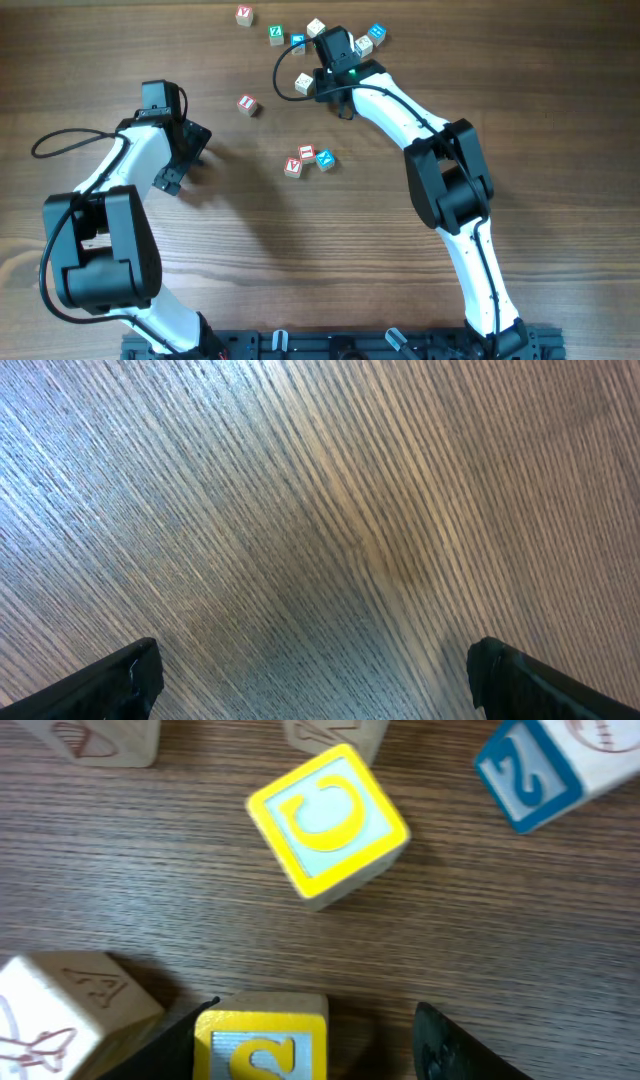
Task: Form a circle
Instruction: 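Lower the right gripper and grasp the yellow S block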
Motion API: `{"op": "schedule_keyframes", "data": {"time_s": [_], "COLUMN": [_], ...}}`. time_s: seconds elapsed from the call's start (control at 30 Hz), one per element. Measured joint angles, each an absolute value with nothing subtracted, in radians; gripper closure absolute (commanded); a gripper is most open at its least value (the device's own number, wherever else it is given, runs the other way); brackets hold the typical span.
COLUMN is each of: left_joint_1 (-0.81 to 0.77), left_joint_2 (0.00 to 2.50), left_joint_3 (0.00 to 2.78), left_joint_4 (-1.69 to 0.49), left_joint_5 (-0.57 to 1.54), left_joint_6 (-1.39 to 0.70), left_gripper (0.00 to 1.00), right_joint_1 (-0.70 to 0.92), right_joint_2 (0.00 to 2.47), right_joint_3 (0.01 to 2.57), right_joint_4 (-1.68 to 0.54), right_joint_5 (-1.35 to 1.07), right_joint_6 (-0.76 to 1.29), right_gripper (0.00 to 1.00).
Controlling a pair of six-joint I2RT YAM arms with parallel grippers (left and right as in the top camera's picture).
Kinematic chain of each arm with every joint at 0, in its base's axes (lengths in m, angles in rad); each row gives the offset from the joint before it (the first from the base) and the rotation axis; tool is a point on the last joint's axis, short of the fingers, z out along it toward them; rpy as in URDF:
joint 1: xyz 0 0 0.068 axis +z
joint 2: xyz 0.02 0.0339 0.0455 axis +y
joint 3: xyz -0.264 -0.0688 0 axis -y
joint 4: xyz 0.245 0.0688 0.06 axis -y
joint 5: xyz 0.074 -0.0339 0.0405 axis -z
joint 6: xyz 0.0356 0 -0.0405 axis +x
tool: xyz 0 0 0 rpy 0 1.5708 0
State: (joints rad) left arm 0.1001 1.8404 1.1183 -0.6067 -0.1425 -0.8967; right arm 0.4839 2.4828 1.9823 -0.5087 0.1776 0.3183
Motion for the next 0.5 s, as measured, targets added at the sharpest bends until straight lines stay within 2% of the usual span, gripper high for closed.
{"op": "schedule_keyframes", "data": {"time_s": [0.5], "left_joint_1": [0.100], "left_joint_2": [1.840], "left_joint_3": [1.118], "left_joint_4": [-0.607], "left_joint_5": [-0.142], "left_joint_6": [-0.896], "left_gripper": [0.00], "right_joint_1": [0.475], "right_joint_2": [2.448], "right_joint_3": [1.982], "right_joint_4": [-0.517], "right_joint_5": [0.185], "right_joint_6": [0.297], "right_gripper": [0.43]}}
